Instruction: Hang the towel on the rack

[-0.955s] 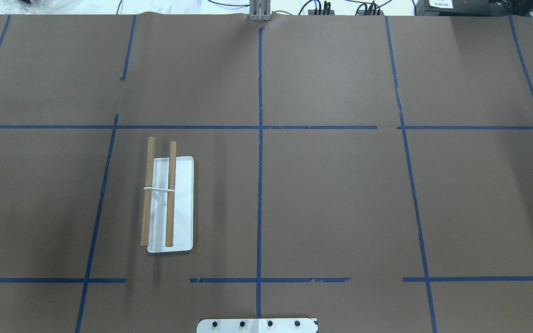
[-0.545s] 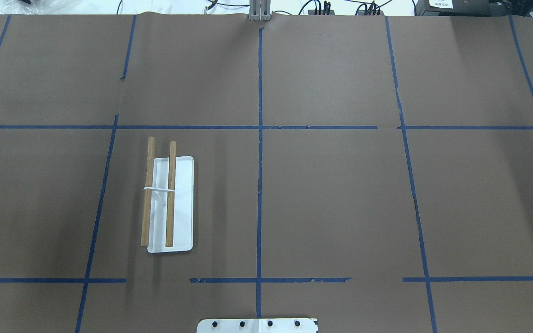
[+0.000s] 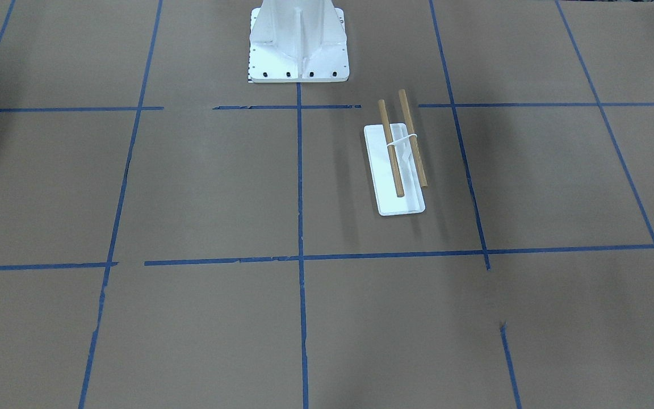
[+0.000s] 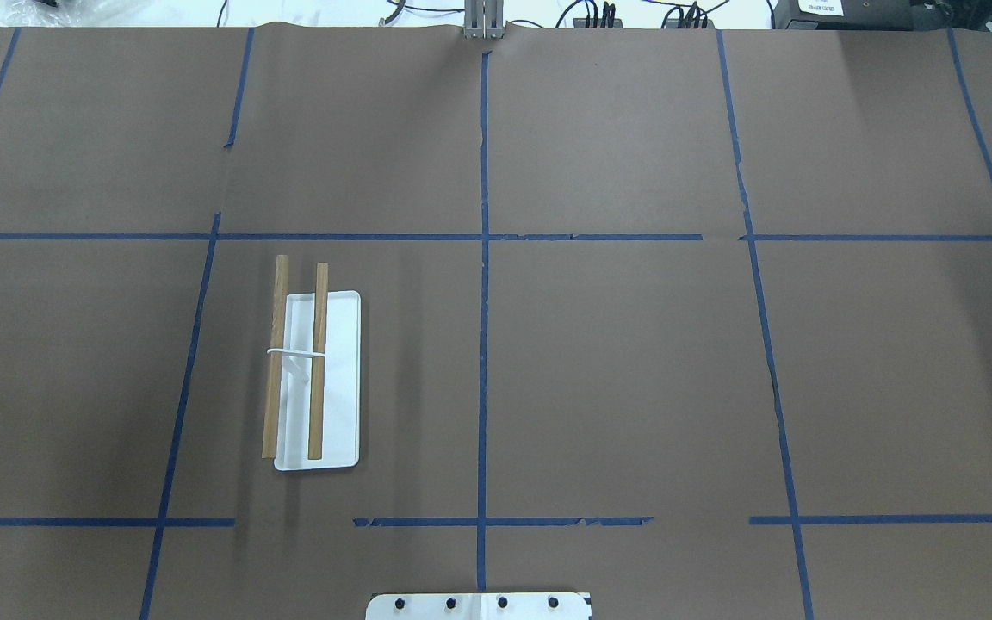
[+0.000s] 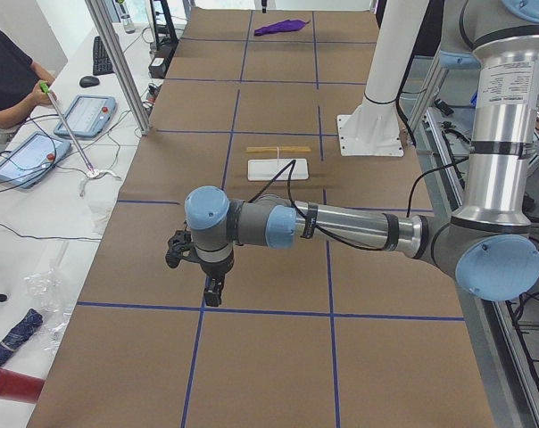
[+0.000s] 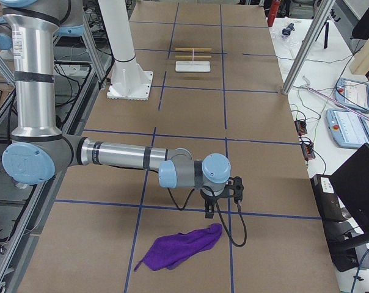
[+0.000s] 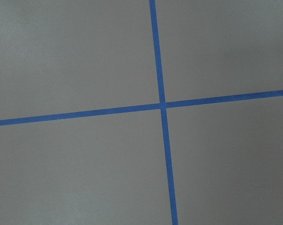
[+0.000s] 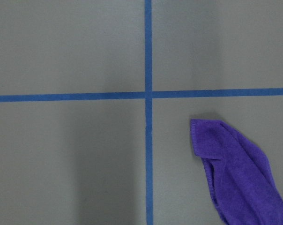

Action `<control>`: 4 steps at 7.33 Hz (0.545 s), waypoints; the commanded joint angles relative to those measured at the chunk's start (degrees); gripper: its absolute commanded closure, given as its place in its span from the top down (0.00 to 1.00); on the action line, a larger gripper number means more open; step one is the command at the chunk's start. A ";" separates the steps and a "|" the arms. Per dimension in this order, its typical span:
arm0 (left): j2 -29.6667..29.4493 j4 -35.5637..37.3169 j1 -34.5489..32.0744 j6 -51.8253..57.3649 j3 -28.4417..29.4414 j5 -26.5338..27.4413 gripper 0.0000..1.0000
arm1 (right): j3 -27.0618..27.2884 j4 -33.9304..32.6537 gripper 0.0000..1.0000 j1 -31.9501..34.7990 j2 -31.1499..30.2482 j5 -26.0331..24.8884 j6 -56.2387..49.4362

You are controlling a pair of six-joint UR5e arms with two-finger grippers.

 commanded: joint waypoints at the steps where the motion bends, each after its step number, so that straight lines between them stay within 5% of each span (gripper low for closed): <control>1: 0.02 0.00 0.03 0.00 -1.02 0.00 1.00 | -17.19 20.57 1.00 -0.12 -0.09 -0.22 -4.62; 4: 0.02 0.17 0.03 -0.09 -2.25 0.00 1.00 | -20.25 23.20 1.00 -2.66 -0.09 -3.73 -4.54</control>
